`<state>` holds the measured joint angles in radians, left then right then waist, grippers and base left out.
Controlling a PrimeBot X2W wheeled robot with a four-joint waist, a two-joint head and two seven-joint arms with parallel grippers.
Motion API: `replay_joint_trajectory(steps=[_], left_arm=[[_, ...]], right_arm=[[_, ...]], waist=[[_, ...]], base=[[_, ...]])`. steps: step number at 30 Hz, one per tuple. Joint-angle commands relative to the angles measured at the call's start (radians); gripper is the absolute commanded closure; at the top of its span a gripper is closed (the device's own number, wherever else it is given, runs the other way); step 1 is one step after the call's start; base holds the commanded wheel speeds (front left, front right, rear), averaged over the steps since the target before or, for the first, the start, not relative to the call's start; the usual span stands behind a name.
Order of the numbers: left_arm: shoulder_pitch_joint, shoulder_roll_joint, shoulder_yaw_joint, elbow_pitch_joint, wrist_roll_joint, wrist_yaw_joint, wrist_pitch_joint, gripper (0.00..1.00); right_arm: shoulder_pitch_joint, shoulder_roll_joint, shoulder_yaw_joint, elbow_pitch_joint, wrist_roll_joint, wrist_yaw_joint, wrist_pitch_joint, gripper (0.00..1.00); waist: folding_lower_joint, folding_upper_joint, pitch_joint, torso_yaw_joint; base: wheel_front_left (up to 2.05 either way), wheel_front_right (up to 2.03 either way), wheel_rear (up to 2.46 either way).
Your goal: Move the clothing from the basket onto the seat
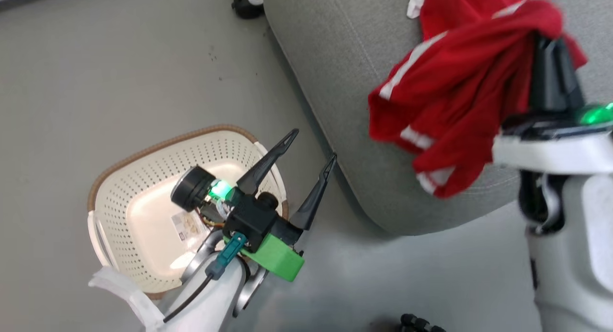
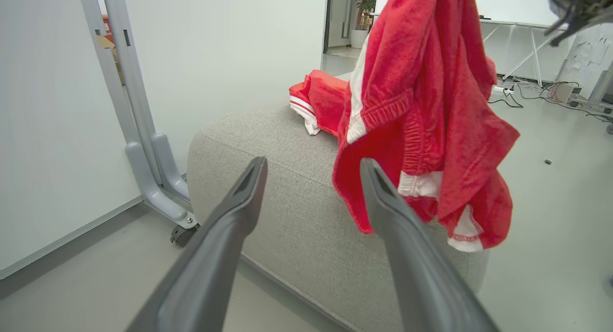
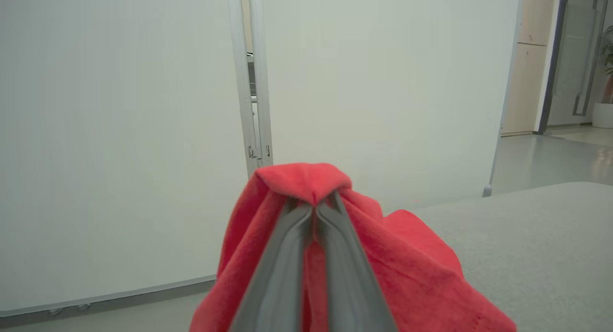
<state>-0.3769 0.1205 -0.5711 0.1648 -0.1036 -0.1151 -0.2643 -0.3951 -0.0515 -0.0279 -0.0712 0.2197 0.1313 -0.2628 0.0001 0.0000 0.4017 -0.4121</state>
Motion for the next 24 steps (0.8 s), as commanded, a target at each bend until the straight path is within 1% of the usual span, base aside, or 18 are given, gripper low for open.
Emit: replay_joint_trajectory(steps=[1,4,7,10,11,14,17,21,24], left_arm=[[-0.036,0.017,-0.004,-0.01,0.001,-0.006,0.0,0.0],[-0.082,0.018,-0.025,-0.028,-0.007,-0.009,0.0,0.0],[-0.108,0.022,-0.029,-0.047,-0.013,-0.012,0.0,0.0],[-0.127,0.031,-0.028,-0.064,-0.011,-0.012,0.0,0.0],[-0.132,0.035,-0.028,-0.068,-0.006,-0.012,0.0,0.0],[-0.139,0.046,-0.027,-0.078,0.004,-0.011,0.0,0.0],[-0.151,0.046,-0.032,-0.077,0.009,-0.011,0.0,0.0],[-0.157,0.053,-0.034,-0.067,0.011,-0.01,0.0,0.0],[-0.155,0.052,-0.038,-0.054,0.006,-0.008,0.0,0.0]], right_arm=[[-0.084,-0.025,-0.033,0.002,-0.003,-0.001,-0.003,1.0],[-0.257,-0.104,-0.118,0.042,0.006,-0.001,-0.003,1.0],[-0.409,-0.183,-0.175,0.105,0.017,-0.001,-0.003,1.0],[-0.556,-0.267,-0.226,0.203,0.04,-0.001,-0.003,1.0],[-0.583,-0.287,-0.227,0.227,0.032,-0.001,-0.003,1.0],[-0.641,-0.324,-0.242,0.352,0.02,-0.001,-0.002,1.0],[-0.634,-0.341,-0.263,0.477,-0.011,-0.001,-0.002,1.0],[-0.573,-0.296,-0.326,0.618,-0.044,-0.001,-0.002,1.0],[-0.52,-0.27,-0.376,0.676,-0.078,-0.001,-0.002,1.0]], waist=[[-0.0001,0.0,0.153,0.085],[-0.0001,0.0,0.211,0.131],[-0.0001,0.0,0.25,0.164],[-0.0001,0.0,0.284,0.187],[-0.0001,0.0,0.293,0.192],[-0.0001,0.0,0.32,0.198],[-0.0001,0.0,0.337,0.201],[-0.0001,0.0,0.342,0.197],[-0.0001,0.0,0.328,0.191]], base=[[0.0,0.0,0.0],[0.0,0.0,0.0],[0.0,0.0,0.0],[0.0,0.0,0.0],[0.0,0.0,0.0],[0.0,0.0,0.0],[0.0,0.0,0.0],[0.0,0.0,0.0],[0.0,0.0,0.0]])
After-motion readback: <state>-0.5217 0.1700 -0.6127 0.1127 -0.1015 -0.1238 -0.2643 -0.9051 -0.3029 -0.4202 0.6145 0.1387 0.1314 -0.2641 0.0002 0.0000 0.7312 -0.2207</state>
